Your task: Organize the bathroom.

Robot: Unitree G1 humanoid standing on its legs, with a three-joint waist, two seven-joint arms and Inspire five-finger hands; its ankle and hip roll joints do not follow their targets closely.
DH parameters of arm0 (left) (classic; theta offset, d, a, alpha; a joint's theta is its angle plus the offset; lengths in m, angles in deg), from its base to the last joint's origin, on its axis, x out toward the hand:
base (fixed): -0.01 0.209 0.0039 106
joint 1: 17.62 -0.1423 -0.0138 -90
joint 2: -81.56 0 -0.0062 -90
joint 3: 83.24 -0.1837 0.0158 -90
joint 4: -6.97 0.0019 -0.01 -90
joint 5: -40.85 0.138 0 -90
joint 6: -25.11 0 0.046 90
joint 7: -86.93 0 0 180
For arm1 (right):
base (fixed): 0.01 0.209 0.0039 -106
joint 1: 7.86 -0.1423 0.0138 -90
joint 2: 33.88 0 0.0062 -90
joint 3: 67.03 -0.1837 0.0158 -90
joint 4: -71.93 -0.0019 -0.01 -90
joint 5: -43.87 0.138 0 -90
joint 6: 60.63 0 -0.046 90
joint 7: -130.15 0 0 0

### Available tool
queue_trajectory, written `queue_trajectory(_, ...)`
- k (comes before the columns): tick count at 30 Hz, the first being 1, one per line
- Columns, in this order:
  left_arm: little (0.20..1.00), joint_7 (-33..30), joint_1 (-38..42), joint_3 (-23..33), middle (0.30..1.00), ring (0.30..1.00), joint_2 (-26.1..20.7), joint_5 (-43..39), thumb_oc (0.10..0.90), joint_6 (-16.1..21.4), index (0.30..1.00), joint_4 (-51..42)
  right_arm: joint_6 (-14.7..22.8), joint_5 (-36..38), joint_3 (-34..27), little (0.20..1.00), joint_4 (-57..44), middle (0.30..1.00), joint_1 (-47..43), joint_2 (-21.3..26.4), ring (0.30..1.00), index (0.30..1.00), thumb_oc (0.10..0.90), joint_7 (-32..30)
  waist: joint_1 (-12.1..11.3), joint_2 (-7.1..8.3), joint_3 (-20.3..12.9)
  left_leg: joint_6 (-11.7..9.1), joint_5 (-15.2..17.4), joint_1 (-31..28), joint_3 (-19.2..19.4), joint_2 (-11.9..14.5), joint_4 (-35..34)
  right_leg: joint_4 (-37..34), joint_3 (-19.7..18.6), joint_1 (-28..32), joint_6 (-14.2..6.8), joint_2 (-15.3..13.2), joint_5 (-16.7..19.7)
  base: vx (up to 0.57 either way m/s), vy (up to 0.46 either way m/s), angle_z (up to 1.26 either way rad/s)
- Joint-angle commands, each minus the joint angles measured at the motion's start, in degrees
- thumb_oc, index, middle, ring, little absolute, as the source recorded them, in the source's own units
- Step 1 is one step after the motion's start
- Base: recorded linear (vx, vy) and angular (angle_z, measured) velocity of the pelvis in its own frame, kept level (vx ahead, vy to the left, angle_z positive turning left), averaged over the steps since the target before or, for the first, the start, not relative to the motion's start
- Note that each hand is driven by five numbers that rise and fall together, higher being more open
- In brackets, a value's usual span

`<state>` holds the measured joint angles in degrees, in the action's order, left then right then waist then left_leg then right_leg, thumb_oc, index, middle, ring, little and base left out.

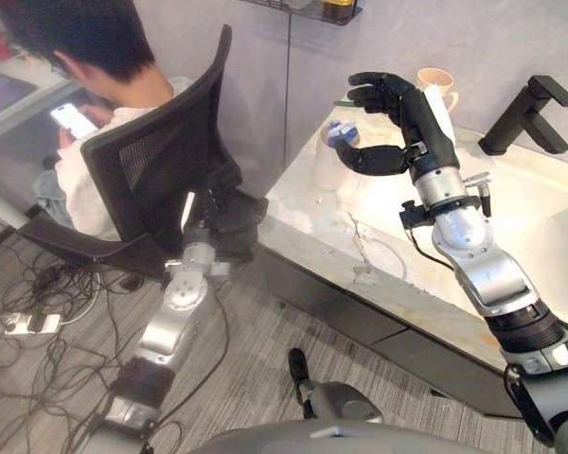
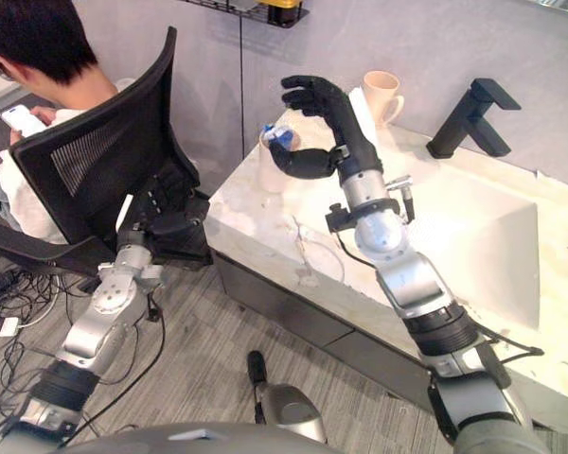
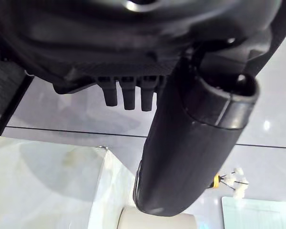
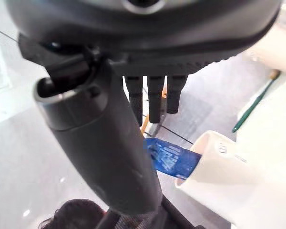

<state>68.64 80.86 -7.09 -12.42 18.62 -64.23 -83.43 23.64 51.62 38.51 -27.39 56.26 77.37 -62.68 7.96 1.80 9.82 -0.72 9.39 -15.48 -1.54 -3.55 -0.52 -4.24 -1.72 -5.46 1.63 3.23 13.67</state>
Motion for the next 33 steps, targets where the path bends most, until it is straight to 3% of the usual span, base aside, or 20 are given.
queue_trajectory(1, 0.9, 0.0, 1.27, -0.54, 0.9, 0.9, -1.9, 3.15, 0.8, 4.46, 0.9, -4.01, 2.1, 0.48, -4.9, 0.9, 0.8, 0.9, -5.25, -3.21, 0.9, 0.9, 0.8, -1.51, -0.73, 0.66, -4.88, 2.48, 0.69, 4.12, 1.11, -5.35, 3.74, 3.61, 2.42, -1.03, -5.77, 1.78, -7.09, 0.0, 0.0, 0.0)
queue_trajectory(12, 0.9, -1.16, 1.7, -0.45, 0.9, 0.9, -1.73, 3.58, 0.8, 3.89, 0.9, -3.83, 0.47, 0.46, -4.54, 0.9, 2.45, 0.9, -5.5, -3.46, 0.9, 0.9, 0.8, -1.49, -0.75, 1.1, -4.68, 2.74, 1.02, 3.96, 0.82, -5.45, 2.95, 3.35, 2.2, -1.14, -5.87, 1.61, -6.72, -0.02, 0.0, 0.0)
queue_trajectory(22, 0.9, -3.92, 0.66, 1.36, 0.9, 0.9, -2.05, 3.64, 0.8, 3.18, 0.9, -1.5, 3.28, 1.8, -8.37, 0.9, 0.81, 0.9, -4.96, -1.86, 0.9, 0.9, 0.8, -5.74, -0.21, 1.39, -4.31, 3.07, 0.55, 4.08, 0.85, -5.79, 2.61, 3.37, 1.39, -1.92, -6.14, 1.48, -5.76, -0.08, 0.012, -0.04)
queue_trajectory(29, 0.9, -5.91, -2.48, 6.15, 0.9, 0.9, -2.48, 4.43, 0.8, 3.92, 0.9, 1.46, 5.25, 7.4, -13.96, 0.9, -1.7, 0.9, -1.96, 1.02, 0.9, 0.9, 0.8, -7.81, 0.02, 1.65, -3.38, 3.71, -0.48, 4.85, -0.58, -6.35, 2.08, 3.56, -0.7, -2.9, -7.01, 1.89, -4.52, -0.1, 0.001, -0.12)
queue_trajectory(33, 0.9, -7.3, -3.9, 8.55, 0.9, 0.9, -2.9, 4.55, 0.8, 4.26, 0.9, 2.73, 7.67, 6.29, -17.81, 0.9, -2.49, 0.9, 0.44, 2.07, 0.9, 0.9, 0.8, -11.3, 0.48, 1.6, -2.3, 3.94, -1.3, 4.58, -0.74, -6.07, 0.94, 4.42, -1.31, -4.01, -7.6, 1.99, -3.79, -0.13, 0.016, -0.15)
